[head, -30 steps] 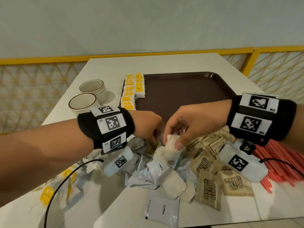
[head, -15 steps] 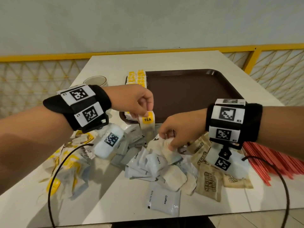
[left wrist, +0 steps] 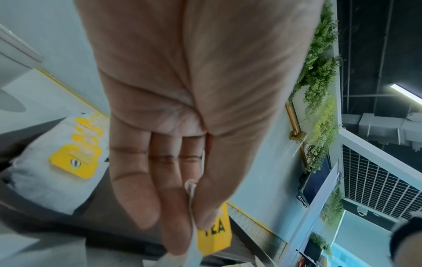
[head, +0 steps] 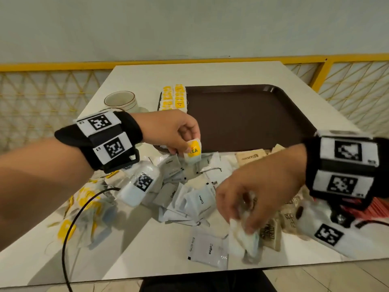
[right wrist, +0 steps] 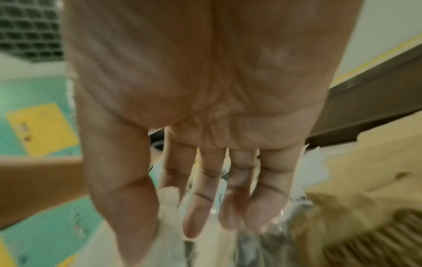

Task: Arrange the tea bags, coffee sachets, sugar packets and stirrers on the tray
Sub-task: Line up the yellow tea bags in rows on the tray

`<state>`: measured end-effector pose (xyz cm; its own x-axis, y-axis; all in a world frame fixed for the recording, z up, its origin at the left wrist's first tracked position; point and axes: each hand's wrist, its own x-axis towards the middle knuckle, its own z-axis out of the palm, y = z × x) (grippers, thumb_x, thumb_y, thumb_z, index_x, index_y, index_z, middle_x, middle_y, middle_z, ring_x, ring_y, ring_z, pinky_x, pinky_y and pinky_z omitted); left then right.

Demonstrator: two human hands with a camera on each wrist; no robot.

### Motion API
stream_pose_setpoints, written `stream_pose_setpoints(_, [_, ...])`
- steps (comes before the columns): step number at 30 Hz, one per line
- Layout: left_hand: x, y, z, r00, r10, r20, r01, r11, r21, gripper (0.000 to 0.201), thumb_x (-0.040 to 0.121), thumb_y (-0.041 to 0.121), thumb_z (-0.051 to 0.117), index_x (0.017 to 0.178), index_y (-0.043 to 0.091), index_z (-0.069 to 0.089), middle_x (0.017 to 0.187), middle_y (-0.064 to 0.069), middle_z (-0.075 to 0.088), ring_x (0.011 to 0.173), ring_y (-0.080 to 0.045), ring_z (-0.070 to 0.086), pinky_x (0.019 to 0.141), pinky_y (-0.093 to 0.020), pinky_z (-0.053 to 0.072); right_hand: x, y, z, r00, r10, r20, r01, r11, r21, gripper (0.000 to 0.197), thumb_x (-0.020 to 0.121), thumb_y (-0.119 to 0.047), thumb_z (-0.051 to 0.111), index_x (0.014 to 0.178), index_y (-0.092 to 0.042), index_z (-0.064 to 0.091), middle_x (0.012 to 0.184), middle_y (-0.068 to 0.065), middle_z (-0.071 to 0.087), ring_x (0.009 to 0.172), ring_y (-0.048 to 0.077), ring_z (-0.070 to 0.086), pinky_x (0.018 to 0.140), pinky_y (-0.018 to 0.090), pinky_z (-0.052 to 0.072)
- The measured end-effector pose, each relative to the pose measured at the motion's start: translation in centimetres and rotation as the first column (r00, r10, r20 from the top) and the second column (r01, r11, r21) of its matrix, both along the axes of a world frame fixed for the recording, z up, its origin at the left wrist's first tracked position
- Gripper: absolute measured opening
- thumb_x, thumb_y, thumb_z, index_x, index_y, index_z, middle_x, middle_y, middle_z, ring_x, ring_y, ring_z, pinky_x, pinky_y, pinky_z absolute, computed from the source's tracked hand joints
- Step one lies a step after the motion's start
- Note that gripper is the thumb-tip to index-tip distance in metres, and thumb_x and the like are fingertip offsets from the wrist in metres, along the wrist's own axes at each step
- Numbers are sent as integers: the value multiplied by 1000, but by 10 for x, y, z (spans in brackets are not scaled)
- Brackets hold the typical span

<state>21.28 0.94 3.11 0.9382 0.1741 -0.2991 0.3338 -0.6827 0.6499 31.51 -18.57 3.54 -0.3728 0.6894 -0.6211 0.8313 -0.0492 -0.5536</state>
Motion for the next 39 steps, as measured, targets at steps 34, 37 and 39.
stream_pose_setpoints(34, [30, -19, 43, 851, 266, 453, -153, 950, -272, 25, 90, 13, 59, 72, 18, 75, 80, 3, 72, 75, -22, 60, 74, -32, 53, 83, 22, 22, 296, -406, -865, 898, 427, 106, 38, 66, -3, 73, 103, 3, 65, 95, 10, 73, 88, 20, 70, 77, 28, 58])
stream_pose_setpoints(37, [46, -25, 45, 836, 317, 448, -158, 920, -358, 44, 77, 47, 63, 85, 5, 72, 81, -1, 73, 78, -20, 66, 72, -31, 54, 90, 36, 30, 212, -401, -891, 940, 333, 74, 28, 77, 5, 63, 105, 6, 63, 88, 10, 72, 75, 16, 69, 63, 21, 54])
stream_pose_setpoints(39, [57, -26, 41, 834, 309, 456, -172, 933, -317, 54, 67, 50, 66, 92, 2, 72, 90, -7, 74, 85, -19, 70, 75, -32, 57, 92, 42, 32, 218, -411, -885, 947, 307, 91, 31, 79, 7, 63, 109, 11, 61, 91, 16, 69, 73, 17, 67, 61, 20, 54])
